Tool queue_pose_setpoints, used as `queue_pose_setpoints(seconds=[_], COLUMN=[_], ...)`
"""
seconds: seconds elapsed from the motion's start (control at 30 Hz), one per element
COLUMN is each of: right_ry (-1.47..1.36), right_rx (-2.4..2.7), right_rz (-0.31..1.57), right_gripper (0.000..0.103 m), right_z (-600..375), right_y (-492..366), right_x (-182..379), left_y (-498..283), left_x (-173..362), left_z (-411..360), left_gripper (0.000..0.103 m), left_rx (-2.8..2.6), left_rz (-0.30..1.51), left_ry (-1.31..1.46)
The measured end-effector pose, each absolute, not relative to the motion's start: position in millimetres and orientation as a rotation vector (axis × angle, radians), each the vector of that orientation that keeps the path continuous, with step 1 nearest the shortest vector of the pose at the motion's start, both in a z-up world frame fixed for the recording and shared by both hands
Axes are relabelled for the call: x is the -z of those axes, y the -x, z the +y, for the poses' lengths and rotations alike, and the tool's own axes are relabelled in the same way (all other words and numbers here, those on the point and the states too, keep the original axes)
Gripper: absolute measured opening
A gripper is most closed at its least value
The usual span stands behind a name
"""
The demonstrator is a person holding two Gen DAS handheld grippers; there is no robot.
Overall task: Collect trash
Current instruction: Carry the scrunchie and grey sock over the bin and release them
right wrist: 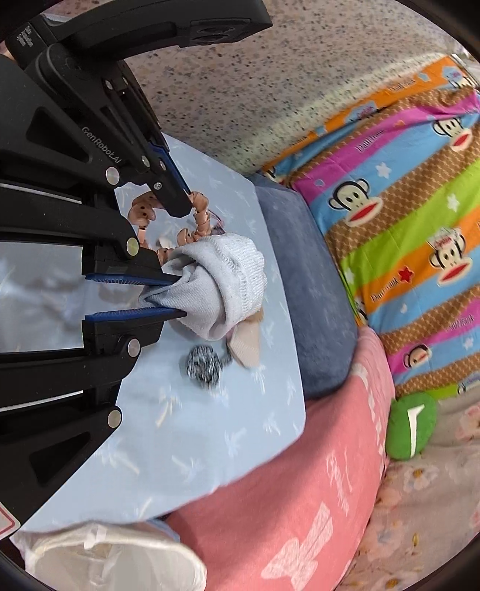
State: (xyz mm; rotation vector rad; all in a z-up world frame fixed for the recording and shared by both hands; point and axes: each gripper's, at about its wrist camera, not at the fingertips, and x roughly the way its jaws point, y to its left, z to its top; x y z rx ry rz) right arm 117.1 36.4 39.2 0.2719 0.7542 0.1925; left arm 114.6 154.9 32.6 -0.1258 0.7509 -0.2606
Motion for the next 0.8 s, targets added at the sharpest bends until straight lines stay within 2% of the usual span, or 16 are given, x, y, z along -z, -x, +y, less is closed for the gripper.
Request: queue_pose_setpoints(seconds=[0.8], right_ry=[-0.461], right_rx=[0.102], right_rz=[0.678], right_gripper=[0.011], right_z=[-155], right_y=[-24], right_x=[-34], left_y=[-68], left_x=[-45], left_z=[-26], left_gripper=[0.009], left_rx=[0.539], left_rz=[0.758], left_ry=[-0.055])
